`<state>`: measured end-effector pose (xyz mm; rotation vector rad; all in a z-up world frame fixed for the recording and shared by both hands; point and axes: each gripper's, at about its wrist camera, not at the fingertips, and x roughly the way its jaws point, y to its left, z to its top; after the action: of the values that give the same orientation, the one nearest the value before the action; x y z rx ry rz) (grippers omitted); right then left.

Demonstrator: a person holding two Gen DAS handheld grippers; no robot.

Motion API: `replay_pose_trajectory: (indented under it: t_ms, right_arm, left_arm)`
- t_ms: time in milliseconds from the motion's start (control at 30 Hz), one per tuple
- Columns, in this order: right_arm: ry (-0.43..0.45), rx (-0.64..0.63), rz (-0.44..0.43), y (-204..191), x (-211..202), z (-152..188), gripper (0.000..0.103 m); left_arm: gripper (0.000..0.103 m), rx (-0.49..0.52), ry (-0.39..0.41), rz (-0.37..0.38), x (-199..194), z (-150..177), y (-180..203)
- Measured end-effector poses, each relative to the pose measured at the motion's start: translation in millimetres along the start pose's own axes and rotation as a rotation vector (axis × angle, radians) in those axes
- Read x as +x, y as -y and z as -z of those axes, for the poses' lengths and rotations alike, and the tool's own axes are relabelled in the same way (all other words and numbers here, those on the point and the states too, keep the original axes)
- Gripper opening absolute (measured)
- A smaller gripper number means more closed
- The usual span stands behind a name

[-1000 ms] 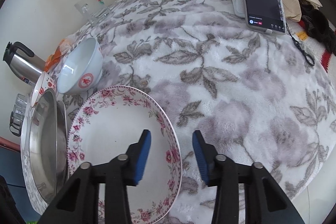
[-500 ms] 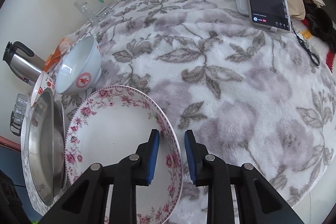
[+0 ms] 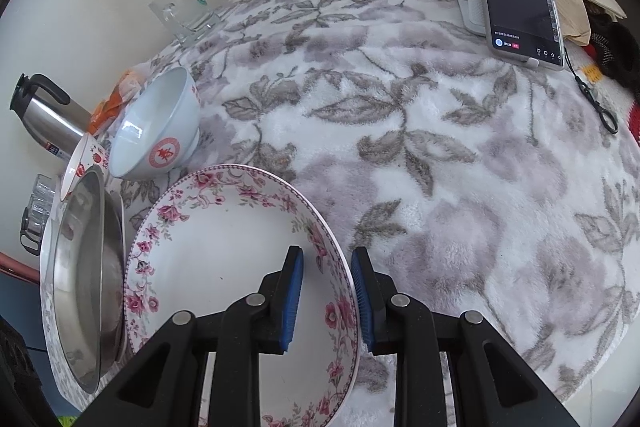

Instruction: Organize plates and bowls

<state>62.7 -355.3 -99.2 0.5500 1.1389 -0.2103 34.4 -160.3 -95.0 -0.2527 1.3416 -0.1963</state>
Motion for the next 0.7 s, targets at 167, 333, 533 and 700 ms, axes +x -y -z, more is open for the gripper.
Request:
replay_pose_trajectory:
  t_ms: [167, 333, 533, 700]
  right_arm:
    - [0.000, -0.007, -0.002, 0.3, -0.5, 0.3, 0.027]
    - [0.001, -0.017, -0.009, 0.3, -1.0, 0.6, 0.027]
    - [0.011, -0.020, -0.031, 2.0, -3.8, 0.6, 0.027]
    - [0.040, -0.026, -0.045, 1.8, -11.5, 0.8, 0.027]
  left_arm:
    - [0.019, 0.008, 0.002, -0.007, -2.3, 1.1, -1.0]
    - [0.020, 0.024, 0.002, -0.019, -2.1, 1.1, 2.4]
    - [0.020, 0.043, 0.009, -0.030, -3.9, 1.5, 4.6]
    - [0.020, 0.066, 0.029, -0.037, -8.4, 1.9, 8.0]
